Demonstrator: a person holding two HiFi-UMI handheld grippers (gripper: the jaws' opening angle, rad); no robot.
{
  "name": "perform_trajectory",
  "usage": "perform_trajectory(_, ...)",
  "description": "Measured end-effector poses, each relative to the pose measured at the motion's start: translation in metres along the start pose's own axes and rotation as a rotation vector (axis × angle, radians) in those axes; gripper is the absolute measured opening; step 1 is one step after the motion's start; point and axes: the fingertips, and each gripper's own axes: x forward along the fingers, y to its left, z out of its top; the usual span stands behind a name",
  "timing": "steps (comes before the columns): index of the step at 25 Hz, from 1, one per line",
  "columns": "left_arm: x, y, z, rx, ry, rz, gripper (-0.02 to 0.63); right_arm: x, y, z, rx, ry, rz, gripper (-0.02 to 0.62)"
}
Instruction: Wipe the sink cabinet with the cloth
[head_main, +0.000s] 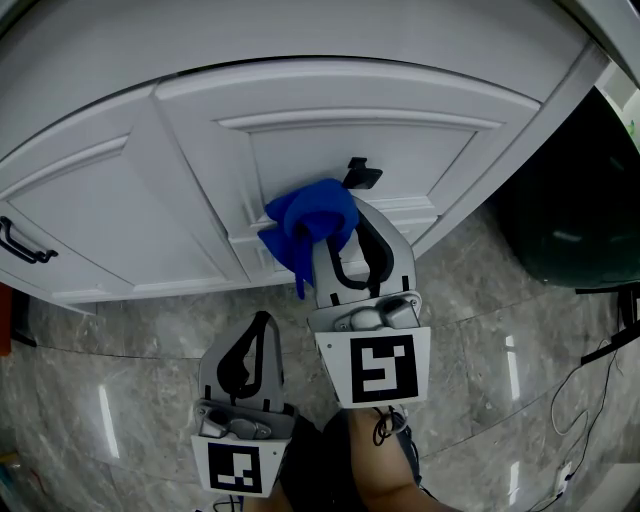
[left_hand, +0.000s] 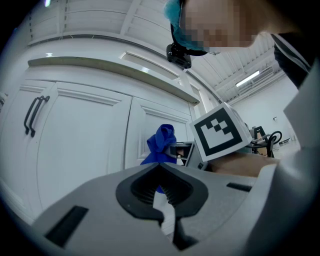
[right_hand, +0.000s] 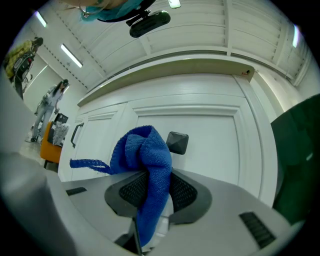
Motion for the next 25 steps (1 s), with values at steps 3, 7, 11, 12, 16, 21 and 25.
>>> perform_trajectory(3, 0.001, -0.001, -0.001, 0.003, 0.002, -0.003, 0.000, -0.002, -0.005, -0.001, 0.000, 0.003, -0.012, 0.117)
perform_trajectory(7, 0.003, -0.004, -0.002, 0.003, 0.003, -0.005, 0.000, -0.004, -0.013, -0.002, -0.003, 0.004, -0.028, 0.116)
perform_trajectory(11, 0.005, -0.006, -0.003, 0.006, 0.005, -0.009, 0.000, -0.008, -0.025, -0.003, -0.006, 0.001, -0.064, 0.117)
perform_trajectory(12, 0.005, -0.006, -0.003, 0.005, 0.006, -0.009, 0.000, -0.008, -0.028, -0.003, -0.010, 0.002, -0.072, 0.117)
perform_trajectory(16, 0.006, -0.007, -0.003, 0.008, 0.006, -0.010, 0.000, -0.011, -0.036, -0.003, -0.018, 0.002, -0.090, 0.116)
perform_trajectory(21, 0.009, -0.013, -0.004, 0.008, 0.006, -0.018, 0.000, -0.013, -0.043, -0.005, -0.022, 0.010, -0.104, 0.116)
perform_trajectory(25, 0.010, -0.015, -0.004, 0.010, 0.007, -0.022, 0.000, -0.015, -0.049, -0.005, -0.024, 0.005, -0.116, 0.117)
